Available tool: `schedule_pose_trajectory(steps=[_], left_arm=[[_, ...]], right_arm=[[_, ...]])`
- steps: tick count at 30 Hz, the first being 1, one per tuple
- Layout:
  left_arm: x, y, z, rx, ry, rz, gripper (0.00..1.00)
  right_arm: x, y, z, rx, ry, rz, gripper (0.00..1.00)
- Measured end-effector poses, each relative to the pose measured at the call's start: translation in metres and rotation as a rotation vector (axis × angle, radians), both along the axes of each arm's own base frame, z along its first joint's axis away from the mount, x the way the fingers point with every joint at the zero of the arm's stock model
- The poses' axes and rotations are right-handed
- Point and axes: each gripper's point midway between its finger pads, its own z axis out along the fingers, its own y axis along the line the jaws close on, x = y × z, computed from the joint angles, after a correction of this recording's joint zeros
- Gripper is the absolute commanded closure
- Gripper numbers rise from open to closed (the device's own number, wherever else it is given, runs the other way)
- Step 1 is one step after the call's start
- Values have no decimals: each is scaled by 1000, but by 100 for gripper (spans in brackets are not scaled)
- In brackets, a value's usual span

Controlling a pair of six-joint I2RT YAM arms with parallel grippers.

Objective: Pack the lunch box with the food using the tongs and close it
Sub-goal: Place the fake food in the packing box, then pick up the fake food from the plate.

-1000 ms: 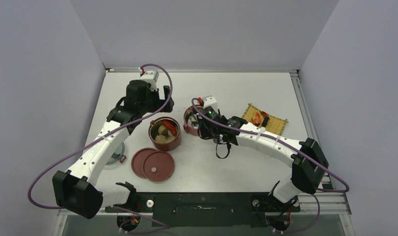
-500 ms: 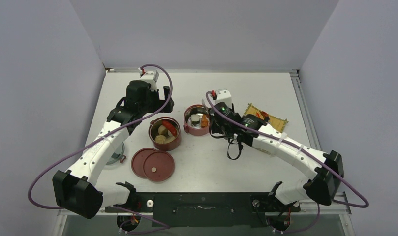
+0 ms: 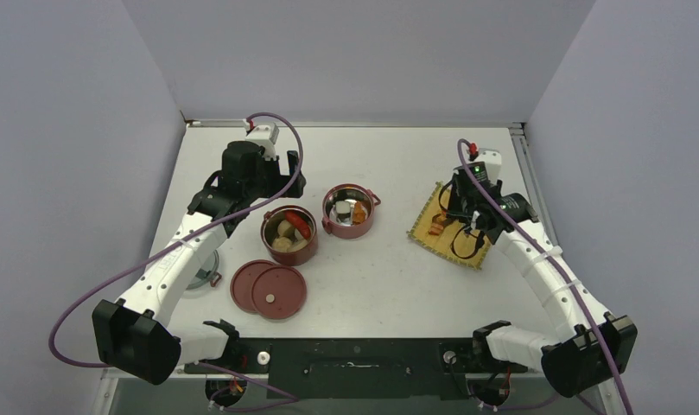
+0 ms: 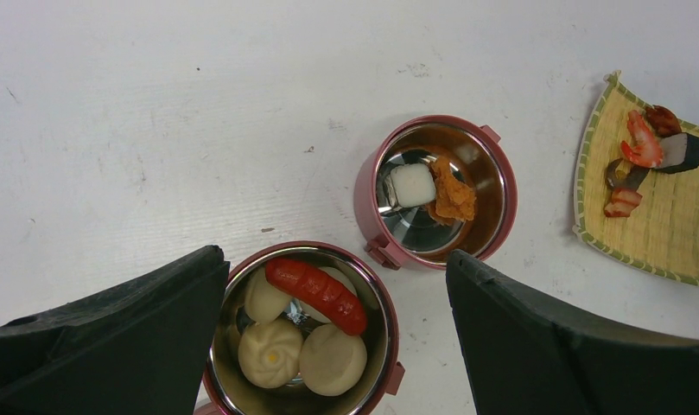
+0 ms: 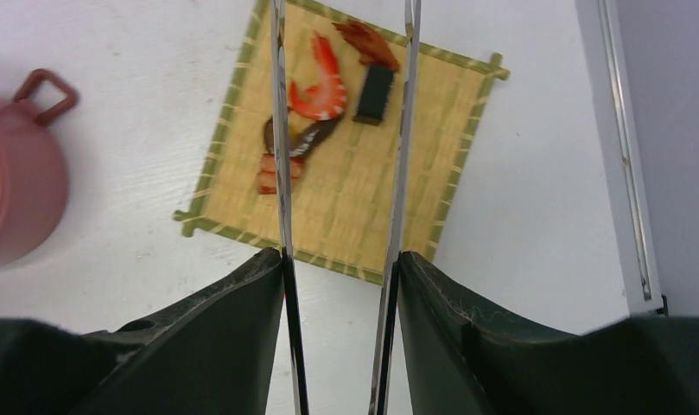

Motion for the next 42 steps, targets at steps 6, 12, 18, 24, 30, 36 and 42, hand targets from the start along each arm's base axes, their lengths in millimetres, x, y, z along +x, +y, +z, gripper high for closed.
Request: schedule_pose_trajectory(steps=[6, 12, 18, 24, 30, 36, 42], left_arm=[[0, 0, 0, 0, 0, 0, 3], [0, 0, 0, 0, 0, 0, 3], [0, 0, 0, 0, 1, 0, 3], [0, 0, 0, 0, 1, -1, 3], [0, 0, -1, 0, 1, -1, 3], [0, 0, -1, 0, 1, -1, 3], [0, 0, -1, 0, 1, -1, 3]], right_arm=[[-8, -47, -20, 33, 73, -108, 52], [-17, -45, -41, 73, 140, -78, 53], [-18, -39, -45, 102, 155, -47, 57], [-19, -39, -49, 99, 161, -50, 58], [-22, -40, -55, 95, 177, -51, 61], [-22, -40, -56, 95, 179, -52, 63], [-22, -40, -57, 92, 182, -54, 66]])
